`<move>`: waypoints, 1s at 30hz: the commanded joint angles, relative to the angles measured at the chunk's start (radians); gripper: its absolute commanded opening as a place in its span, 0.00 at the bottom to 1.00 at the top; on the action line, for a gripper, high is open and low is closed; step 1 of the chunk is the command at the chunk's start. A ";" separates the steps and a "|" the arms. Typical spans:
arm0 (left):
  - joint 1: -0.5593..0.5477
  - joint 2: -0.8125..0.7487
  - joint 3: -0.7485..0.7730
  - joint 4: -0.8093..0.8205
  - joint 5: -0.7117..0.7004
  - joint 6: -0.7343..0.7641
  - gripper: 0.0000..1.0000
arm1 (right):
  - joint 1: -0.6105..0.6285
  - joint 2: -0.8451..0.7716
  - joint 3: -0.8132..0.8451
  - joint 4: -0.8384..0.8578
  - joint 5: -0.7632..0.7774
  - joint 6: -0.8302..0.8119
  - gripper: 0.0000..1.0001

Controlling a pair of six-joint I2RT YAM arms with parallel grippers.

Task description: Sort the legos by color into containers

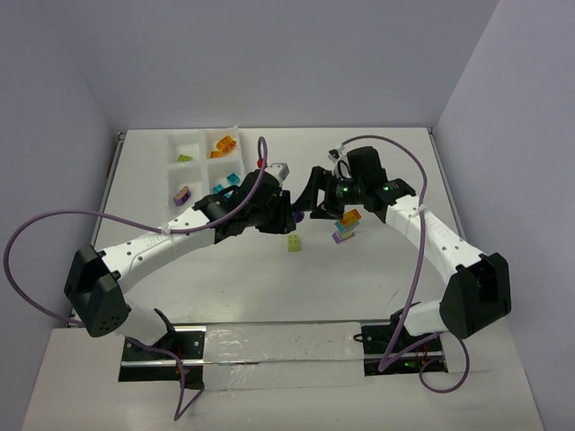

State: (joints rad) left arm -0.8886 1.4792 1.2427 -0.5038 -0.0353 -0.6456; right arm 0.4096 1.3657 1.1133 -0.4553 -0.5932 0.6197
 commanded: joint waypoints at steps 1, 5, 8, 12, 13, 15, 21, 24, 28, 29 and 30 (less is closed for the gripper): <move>-0.003 -0.040 0.049 0.060 0.028 -0.003 0.00 | 0.035 0.019 0.039 0.056 -0.042 0.000 0.82; -0.003 -0.050 0.054 0.054 0.026 -0.003 0.00 | 0.043 0.039 0.045 0.072 -0.050 0.002 0.67; -0.001 -0.059 0.055 0.051 0.020 -0.002 0.00 | 0.043 0.052 0.054 0.078 -0.071 0.000 0.50; -0.003 -0.064 0.053 0.044 0.009 0.002 0.00 | 0.036 0.048 0.049 0.112 -0.099 0.037 0.03; -0.003 -0.065 0.052 0.041 0.009 0.003 0.00 | 0.031 0.036 0.043 0.114 -0.080 0.048 0.00; -0.003 -0.068 0.049 0.030 0.010 0.005 0.00 | 0.008 0.009 0.030 0.119 -0.020 0.079 0.00; 0.006 -0.086 0.011 0.010 0.026 0.023 0.00 | -0.107 -0.099 -0.028 0.209 0.104 0.207 0.00; 0.014 -0.081 0.019 -0.004 0.053 0.043 0.00 | -0.124 -0.116 -0.003 0.216 0.126 0.222 0.00; 0.063 -0.043 0.053 -0.045 0.036 0.037 0.00 | -0.124 -0.128 0.038 0.160 0.223 0.206 0.00; 0.091 -0.031 0.073 -0.067 0.025 0.028 0.00 | -0.124 -0.134 0.047 0.138 0.252 0.194 0.00; 0.142 -0.020 0.088 -0.105 -0.010 0.020 0.00 | -0.124 -0.153 0.046 0.124 0.278 0.177 0.00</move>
State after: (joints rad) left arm -0.8528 1.4350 1.2472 -0.5348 -0.0025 -0.6205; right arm 0.2793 1.2628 1.1021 -0.3098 -0.4407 0.8182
